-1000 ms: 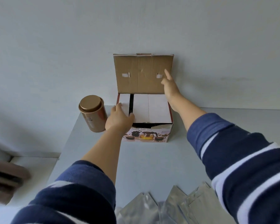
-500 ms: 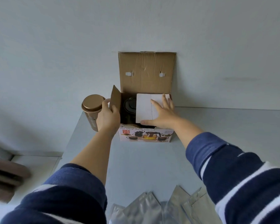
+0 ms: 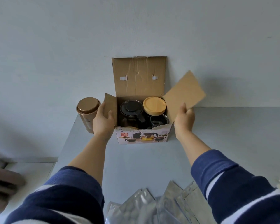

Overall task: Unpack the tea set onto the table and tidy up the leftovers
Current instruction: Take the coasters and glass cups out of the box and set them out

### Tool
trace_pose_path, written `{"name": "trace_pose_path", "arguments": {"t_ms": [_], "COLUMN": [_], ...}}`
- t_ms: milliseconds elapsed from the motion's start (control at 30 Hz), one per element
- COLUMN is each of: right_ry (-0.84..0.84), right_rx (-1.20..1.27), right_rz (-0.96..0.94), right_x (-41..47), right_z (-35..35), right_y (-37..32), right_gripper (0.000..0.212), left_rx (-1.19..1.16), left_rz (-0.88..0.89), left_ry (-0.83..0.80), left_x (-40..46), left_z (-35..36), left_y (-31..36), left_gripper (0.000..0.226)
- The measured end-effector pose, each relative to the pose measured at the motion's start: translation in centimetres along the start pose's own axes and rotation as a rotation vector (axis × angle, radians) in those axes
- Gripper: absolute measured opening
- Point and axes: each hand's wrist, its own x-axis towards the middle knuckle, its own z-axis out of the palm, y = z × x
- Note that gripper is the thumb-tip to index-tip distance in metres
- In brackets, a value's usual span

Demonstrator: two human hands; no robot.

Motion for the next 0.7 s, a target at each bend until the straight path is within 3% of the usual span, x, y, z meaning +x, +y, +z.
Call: {"name": "trace_pose_path", "arguments": {"t_ms": [133, 233, 300, 333, 400, 533, 600, 700], "right_ry": [0.142, 0.002, -0.118, -0.191, -0.303, -0.299, -0.282, -0.304], "right_rx": [0.498, 0.444, 0.371, 0.312, 0.176, -0.149, -0.355, -0.564], "right_rz": [0.562, 0.792, 0.864, 0.862, 0.825, 0.634, 0.372, -0.083], "right_x": [1.6, 1.0, 0.5, 0.2, -0.3, -0.1, 0.5, 0.9], "right_z": [-1.5, -2.1, -2.3, -2.4, -2.6, -1.9, -1.5, -0.8], "right_y": [1.9, 3.5, 4.2, 4.3, 3.7, 2.2, 1.5, -0.5], "right_gripper": [0.047, 0.038, 0.012, 0.009, 0.022, 0.015, 0.019, 0.025], "left_rx": [0.08, 0.152, 0.241, 0.271, 0.275, 0.425, 0.611, 0.844], "left_rz": [-0.072, -0.118, -0.111, -0.098, -0.084, -0.042, 0.057, 0.339], "left_ry": [-0.041, -0.158, -0.232, -0.243, -0.228, -0.208, -0.158, -0.035], "left_x": [0.0, 0.3, -0.3, -0.6, -0.8, 0.5, 0.8, 1.1], "left_z": [0.3, 1.2, 1.9, 2.1, 2.5, 2.2, 1.8, 1.7], "left_y": [-0.3, -1.3, -1.2, -1.0, -0.8, -0.8, -0.3, 1.0], "left_gripper": [0.057, 0.069, 0.052, 0.044, 0.041, 0.043, 0.038, 0.029]}}
